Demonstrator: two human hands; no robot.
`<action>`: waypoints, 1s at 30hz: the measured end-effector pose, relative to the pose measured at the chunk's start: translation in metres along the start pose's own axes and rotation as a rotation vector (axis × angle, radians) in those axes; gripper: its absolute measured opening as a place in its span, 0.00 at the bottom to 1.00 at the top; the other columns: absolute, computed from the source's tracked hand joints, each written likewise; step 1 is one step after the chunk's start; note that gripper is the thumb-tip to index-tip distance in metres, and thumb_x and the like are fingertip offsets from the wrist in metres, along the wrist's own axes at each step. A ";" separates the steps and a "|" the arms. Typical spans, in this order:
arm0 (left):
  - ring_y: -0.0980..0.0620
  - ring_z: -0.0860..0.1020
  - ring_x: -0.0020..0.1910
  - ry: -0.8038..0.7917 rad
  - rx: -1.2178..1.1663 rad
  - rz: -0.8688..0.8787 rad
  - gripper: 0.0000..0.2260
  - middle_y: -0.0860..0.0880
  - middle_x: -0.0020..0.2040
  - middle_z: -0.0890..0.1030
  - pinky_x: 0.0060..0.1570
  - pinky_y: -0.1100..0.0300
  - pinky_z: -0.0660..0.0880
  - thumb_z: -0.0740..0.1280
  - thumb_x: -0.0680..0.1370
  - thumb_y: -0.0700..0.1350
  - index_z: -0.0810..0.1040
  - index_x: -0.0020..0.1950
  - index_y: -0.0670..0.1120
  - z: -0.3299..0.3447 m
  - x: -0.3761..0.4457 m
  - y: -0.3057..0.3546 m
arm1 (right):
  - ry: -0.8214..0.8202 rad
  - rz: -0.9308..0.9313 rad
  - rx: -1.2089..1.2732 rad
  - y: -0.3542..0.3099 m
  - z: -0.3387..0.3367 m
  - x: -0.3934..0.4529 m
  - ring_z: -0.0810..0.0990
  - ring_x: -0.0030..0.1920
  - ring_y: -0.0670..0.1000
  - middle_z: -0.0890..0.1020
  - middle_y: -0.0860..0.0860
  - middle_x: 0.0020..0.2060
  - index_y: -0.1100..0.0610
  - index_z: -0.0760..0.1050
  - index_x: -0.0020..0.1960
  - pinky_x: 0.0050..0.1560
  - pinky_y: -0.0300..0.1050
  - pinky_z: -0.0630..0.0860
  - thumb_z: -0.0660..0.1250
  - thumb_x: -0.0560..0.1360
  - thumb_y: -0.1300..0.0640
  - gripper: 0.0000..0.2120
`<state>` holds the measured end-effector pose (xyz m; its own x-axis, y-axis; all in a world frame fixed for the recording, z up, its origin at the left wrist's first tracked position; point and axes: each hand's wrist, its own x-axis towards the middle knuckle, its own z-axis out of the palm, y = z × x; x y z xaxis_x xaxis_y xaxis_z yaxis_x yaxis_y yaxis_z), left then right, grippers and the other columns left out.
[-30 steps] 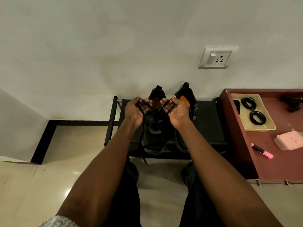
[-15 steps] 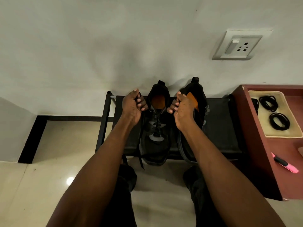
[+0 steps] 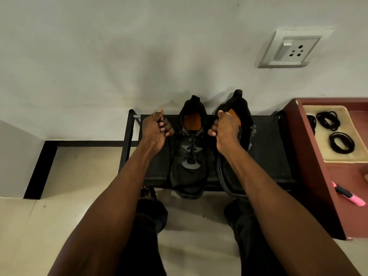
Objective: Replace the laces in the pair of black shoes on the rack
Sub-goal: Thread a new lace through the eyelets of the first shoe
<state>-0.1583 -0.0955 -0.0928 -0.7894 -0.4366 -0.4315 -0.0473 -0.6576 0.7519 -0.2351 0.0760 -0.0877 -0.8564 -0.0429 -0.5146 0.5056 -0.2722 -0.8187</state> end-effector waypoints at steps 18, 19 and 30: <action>0.53 0.70 0.26 -0.010 1.038 -0.098 0.07 0.46 0.31 0.76 0.23 0.62 0.66 0.66 0.80 0.38 0.79 0.42 0.39 0.038 -0.134 0.066 | -0.185 -0.051 -0.771 -0.098 -0.019 -0.127 0.68 0.28 0.50 0.73 0.54 0.33 0.60 0.71 0.44 0.30 0.44 0.68 0.62 0.83 0.58 0.09; 0.53 0.70 0.25 -0.006 1.065 -0.061 0.05 0.46 0.30 0.76 0.22 0.63 0.66 0.66 0.79 0.37 0.79 0.44 0.39 0.045 -0.142 0.078 | -0.190 -0.058 -0.785 -0.108 -0.017 -0.137 0.68 0.28 0.49 0.73 0.54 0.33 0.60 0.71 0.42 0.30 0.44 0.67 0.62 0.82 0.60 0.10; 0.51 0.82 0.35 -0.292 0.473 0.178 0.07 0.42 0.42 0.83 0.36 0.61 0.79 0.62 0.81 0.39 0.78 0.52 0.38 0.123 -0.263 0.212 | -0.602 -0.120 -0.196 -0.232 0.003 -0.269 0.87 0.45 0.58 0.85 0.64 0.47 0.69 0.77 0.52 0.48 0.49 0.84 0.59 0.77 0.66 0.10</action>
<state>-0.0360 -0.0451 0.2413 -0.9432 -0.2837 -0.1729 -0.1134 -0.2143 0.9702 -0.1222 0.1480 0.2413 -0.7884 -0.5703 -0.2307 0.3641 -0.1302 -0.9222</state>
